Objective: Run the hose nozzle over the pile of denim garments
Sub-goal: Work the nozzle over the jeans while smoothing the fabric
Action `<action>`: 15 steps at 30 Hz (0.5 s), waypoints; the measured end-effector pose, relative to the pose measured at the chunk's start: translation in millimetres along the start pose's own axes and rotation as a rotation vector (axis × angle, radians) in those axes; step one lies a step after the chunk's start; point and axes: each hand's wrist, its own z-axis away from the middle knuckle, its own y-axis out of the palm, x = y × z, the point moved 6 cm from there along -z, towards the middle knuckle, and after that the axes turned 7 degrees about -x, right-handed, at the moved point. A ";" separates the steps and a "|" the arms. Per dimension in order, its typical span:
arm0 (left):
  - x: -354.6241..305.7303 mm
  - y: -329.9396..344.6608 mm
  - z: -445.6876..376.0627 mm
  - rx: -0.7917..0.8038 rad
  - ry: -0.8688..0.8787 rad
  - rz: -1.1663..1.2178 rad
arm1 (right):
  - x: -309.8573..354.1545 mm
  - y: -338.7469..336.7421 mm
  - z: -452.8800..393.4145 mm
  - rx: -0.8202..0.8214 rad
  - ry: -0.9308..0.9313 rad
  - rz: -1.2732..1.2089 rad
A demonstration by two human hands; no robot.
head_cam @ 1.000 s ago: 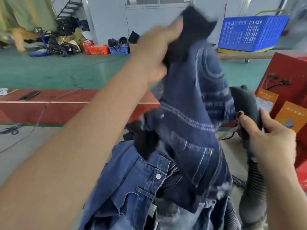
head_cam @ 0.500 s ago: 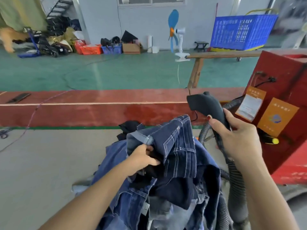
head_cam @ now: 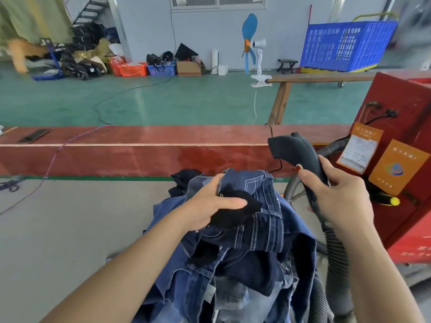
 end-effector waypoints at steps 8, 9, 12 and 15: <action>-97.0 4.1 22.7 -0.094 0.297 -0.186 | -4.4 -9.1 -4.2 -0.052 0.017 -0.054; -120.3 4.8 29.5 -0.039 0.353 -0.108 | -5.2 -12.5 -5.9 -0.080 0.020 -0.070; -148.5 1.7 32.1 0.066 0.410 -0.033 | -6.0 -25.6 -8.6 -0.181 0.013 -0.101; -96.1 -15.0 2.6 -0.099 0.248 -0.105 | -8.6 -33.9 -6.4 -0.217 0.034 -0.129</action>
